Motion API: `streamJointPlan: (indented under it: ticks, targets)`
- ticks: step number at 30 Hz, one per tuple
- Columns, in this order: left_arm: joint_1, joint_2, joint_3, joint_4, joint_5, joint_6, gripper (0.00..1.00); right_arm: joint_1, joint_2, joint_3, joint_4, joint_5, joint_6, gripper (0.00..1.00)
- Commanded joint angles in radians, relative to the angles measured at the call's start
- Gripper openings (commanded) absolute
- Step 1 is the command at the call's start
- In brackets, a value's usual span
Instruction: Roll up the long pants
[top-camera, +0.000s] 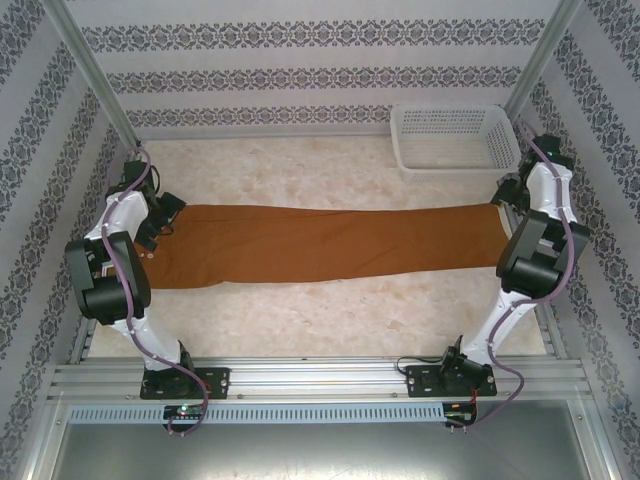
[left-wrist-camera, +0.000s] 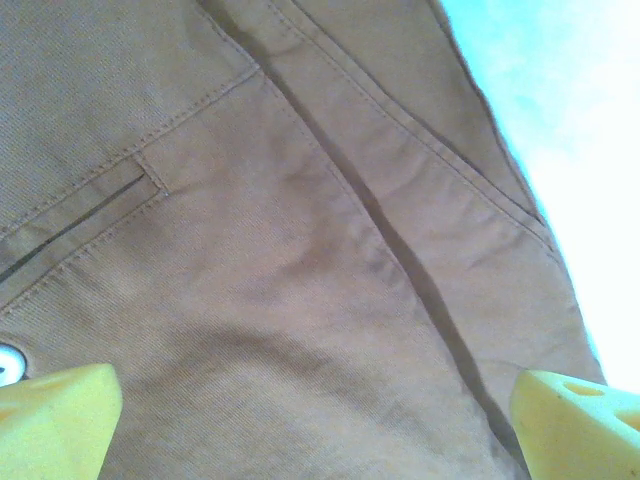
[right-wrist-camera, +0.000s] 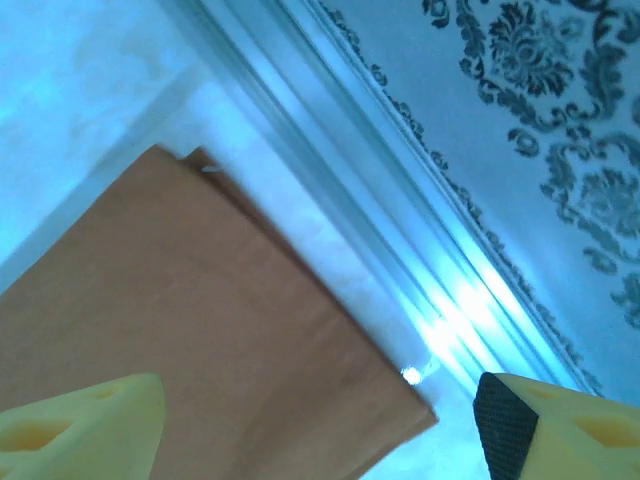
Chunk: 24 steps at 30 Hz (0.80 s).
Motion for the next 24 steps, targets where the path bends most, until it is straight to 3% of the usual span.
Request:
streamJointPlan:
  ticks: [1,6,14,18,23,24]
  targets:
    - [0.01,-0.018,0.009,-0.009,0.023,0.014,1.0,0.009,0.081,0.017,-0.064,0.033,-0.043,0.82]
    - [0.009,-0.006,0.015,0.001,0.034,0.007,1.0,0.017,0.117,-0.033,-0.054,-0.028,-0.025,0.79]
    - [0.01,0.043,0.03,0.007,0.056,0.004,1.0,0.057,0.159,-0.081,-0.055,-0.009,-0.027,0.73]
    - [0.01,0.059,0.027,0.02,0.064,-0.002,1.0,0.097,0.175,-0.083,-0.075,0.003,-0.038,0.64]
    - [0.01,0.063,0.021,0.033,0.074,-0.007,1.0,0.147,0.192,-0.102,-0.08,0.045,-0.056,0.34]
    - [0.01,0.062,0.022,0.031,0.074,-0.006,1.0,0.153,0.197,-0.106,-0.079,0.045,-0.056,0.32]
